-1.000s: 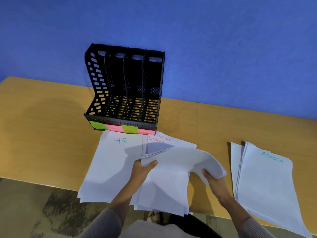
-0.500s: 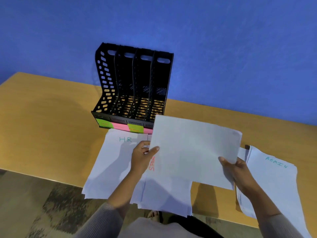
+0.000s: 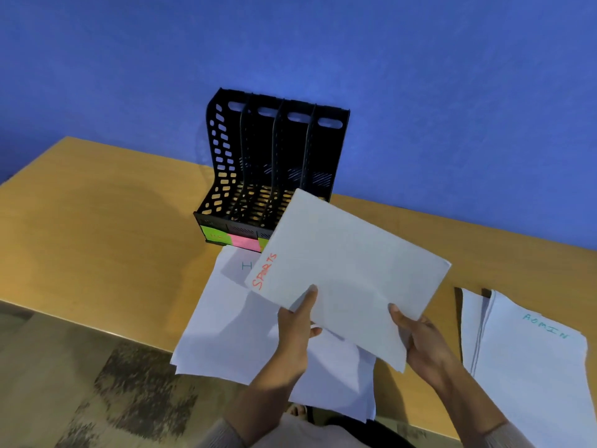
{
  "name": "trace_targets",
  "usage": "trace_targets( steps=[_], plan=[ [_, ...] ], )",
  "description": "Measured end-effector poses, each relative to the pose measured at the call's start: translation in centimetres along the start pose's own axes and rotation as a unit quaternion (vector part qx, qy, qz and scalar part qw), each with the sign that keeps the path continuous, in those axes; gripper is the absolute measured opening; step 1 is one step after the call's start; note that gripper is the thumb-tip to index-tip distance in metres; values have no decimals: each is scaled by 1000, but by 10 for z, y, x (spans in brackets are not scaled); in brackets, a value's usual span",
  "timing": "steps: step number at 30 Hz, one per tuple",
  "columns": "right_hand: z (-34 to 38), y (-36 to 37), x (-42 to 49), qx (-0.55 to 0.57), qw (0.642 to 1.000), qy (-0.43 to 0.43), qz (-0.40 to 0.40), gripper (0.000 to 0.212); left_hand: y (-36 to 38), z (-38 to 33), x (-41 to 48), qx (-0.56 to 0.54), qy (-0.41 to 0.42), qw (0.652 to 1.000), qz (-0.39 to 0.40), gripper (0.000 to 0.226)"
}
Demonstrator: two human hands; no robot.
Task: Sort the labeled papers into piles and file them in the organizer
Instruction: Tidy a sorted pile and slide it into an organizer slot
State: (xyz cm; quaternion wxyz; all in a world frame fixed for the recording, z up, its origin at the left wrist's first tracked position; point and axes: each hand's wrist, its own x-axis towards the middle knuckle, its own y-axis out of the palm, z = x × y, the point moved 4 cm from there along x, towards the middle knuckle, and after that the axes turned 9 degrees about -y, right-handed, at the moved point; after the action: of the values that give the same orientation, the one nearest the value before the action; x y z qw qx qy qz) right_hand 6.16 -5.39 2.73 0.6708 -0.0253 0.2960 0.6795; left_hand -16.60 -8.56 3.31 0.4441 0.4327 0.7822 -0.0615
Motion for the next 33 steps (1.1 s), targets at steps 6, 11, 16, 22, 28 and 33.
trace_targets(
  steps=[6,11,16,22,28,33],
  plan=[
    [-30,41,-15,1,996,80,35,39,-20,-23,2,-16,64,997,-43,26],
    [-33,40,-16,-119,986,110,35,24,-51,-86,1,46,269,957,-97,13],
    [-27,13,-11,-147,982,117,-12,26,-79,-170,7,176,412,871,-203,29],
    [-28,-39,-24,-144,974,141,-108,22,-67,-252,-5,344,573,685,-291,46],
    [-28,-80,-43,-118,957,168,-204,23,-33,-282,8,451,627,577,-266,23],
    [-25,-91,-55,-106,945,182,-248,21,-14,-285,37,509,616,548,-249,37]
  ],
)
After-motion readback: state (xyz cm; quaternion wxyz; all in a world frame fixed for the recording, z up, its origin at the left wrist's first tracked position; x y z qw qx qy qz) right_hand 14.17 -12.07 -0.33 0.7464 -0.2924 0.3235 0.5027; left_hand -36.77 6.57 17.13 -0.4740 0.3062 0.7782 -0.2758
